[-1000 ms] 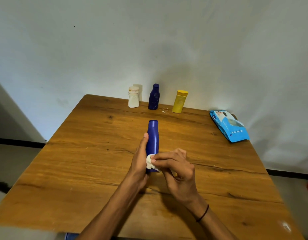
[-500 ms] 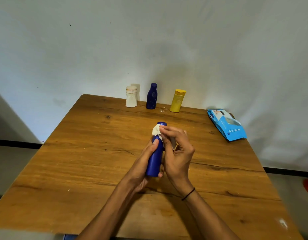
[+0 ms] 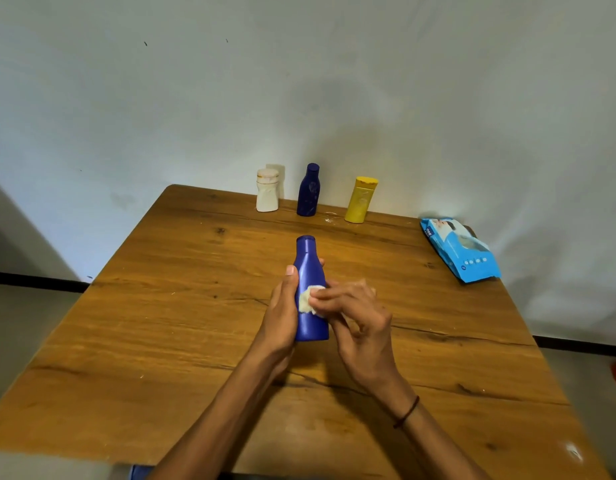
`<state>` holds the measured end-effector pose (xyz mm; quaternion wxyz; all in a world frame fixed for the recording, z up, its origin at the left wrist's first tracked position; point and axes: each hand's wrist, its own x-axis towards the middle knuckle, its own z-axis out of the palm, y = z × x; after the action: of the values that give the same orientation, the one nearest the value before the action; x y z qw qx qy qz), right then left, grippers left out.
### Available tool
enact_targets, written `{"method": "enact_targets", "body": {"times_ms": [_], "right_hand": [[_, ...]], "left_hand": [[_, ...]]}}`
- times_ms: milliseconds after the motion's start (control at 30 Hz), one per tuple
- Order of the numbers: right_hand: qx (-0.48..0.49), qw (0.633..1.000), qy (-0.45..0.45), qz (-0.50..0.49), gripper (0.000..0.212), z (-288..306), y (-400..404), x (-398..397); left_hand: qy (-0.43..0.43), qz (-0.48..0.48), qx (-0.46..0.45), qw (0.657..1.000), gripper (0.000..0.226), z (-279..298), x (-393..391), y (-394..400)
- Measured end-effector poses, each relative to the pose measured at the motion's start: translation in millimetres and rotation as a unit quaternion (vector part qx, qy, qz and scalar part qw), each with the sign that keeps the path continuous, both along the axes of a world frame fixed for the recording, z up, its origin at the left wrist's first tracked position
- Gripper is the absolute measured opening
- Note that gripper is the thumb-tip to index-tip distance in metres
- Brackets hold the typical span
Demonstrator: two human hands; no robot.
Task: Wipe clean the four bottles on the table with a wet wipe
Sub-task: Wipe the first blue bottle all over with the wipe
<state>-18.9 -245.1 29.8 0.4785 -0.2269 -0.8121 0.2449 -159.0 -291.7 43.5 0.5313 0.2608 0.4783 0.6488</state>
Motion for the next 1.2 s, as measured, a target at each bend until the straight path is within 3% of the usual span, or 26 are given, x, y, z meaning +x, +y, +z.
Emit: {"method": "enact_targets", "body": {"times_ms": [100, 200, 333, 433, 600, 767, 900, 1033, 1200], "right_hand": [[0.066, 0.993, -0.070, 0.065, 0.018, -7, -14, 11], [0.105, 0.988, -0.083, 0.081, 0.034, -7, -16, 21], [0.067, 0.995, -0.041, 0.053, 0.012, -9, -4, 29], [0.074, 0.997, -0.020, -0.011, 0.019, -7, 6, 26], [0.070, 0.997, 0.000, -0.028, 0.018, 2, 10, 6], [-0.066, 0.992, 0.090, -0.062, 0.021, 8, 17, -14], [-0.238, 0.947, 0.202, -0.070, 0.017, 7, 17, -29], [-0.260, 0.944, 0.198, -0.051, 0.013, -1, 4, -30], [-0.239, 0.957, 0.164, -0.035, 0.016, -17, -3, -19]], "left_hand": [[0.003, 0.002, 0.009, 1.000, 0.055, 0, -1, 3], [-0.053, 0.008, 0.015, 0.998, 0.053, 0, 5, 6], [-0.099, -0.011, 0.022, 0.995, 0.055, -4, 7, 7], [-0.078, -0.006, 0.010, 0.997, 0.055, -8, 11, 6], [-0.026, 0.017, -0.028, 0.999, 0.052, -10, 17, 6], [0.079, 0.044, -0.037, 0.995, 0.051, -10, 19, 8], [0.117, 0.068, 0.008, 0.991, 0.046, -10, 20, 18], [0.042, 0.062, 0.032, 0.997, 0.051, -10, 14, 31], [0.022, 0.062, 0.072, 0.995, 0.053, -11, 3, 46]]}}
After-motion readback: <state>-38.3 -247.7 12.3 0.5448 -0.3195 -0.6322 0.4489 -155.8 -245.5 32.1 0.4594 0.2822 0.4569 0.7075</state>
